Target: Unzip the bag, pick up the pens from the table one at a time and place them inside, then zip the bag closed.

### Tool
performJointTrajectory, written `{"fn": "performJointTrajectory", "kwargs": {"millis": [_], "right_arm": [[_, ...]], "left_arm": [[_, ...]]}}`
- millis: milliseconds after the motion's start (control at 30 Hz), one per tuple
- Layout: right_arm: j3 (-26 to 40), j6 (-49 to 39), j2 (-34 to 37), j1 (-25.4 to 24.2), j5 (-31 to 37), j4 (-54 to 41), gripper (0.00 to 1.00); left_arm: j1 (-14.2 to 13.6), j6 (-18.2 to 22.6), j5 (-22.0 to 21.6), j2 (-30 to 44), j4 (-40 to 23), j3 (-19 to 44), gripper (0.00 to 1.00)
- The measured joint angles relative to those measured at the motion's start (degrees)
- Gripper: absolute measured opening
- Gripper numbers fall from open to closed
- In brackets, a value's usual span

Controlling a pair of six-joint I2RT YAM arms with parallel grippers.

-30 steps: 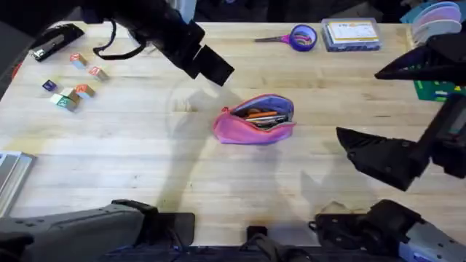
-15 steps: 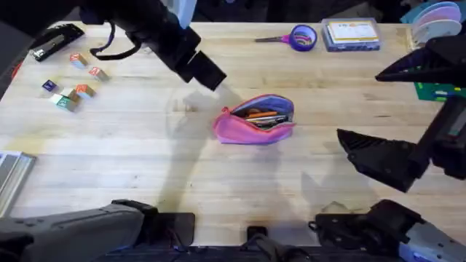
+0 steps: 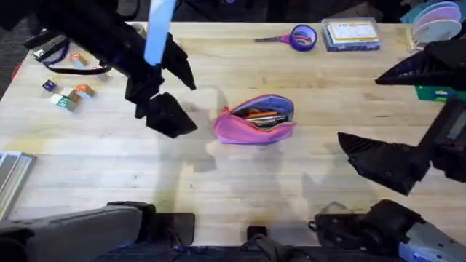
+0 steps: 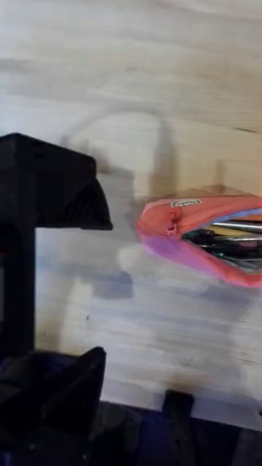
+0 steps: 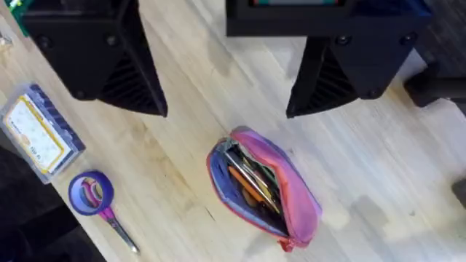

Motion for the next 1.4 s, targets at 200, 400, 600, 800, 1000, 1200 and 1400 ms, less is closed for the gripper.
{"fn": "performJointTrajectory", "kwargs": {"millis": [200,400,600,800,1000,1200,1400], "right_arm": [[0.0,0.5,0.0,0.0,0.0,0.2,0.997],[0.0,3.7,0.0,0.0,0.0,1.0,0.997],[0.1,6.5,0.2,0.0,0.0,5.2,0.997],[0.3,10.8,3.7,0.0,0.0,6.2,0.998],[0.3,13.8,8.5,0.0,0.0,9.7,0.998],[0.3,15.5,9.7,0.0,0.0,15.5,0.998],[0.4,19.7,17.2,0.0,-4.5,17.1,0.998]], "left_arm": [[3.8,12.7,4.5,0.0,0.1,0.0,0.995],[7.8,19.8,6.8,2.9,-0.2,0.0,0.995],[11.9,26.9,9.7,8.8,-3.9,0.0,0.995],[12.8,32.2,11.4,13.9,-5.3,0.0,0.995],[12.8,35.5,11.6,18.6,-5.0,-0.6,0.995],[12.8,37.9,12.1,20.0,-0.3,-5.7,0.995],[12.8,38.5,15.5,20.0,9.9,-14.9,0.995]]}}
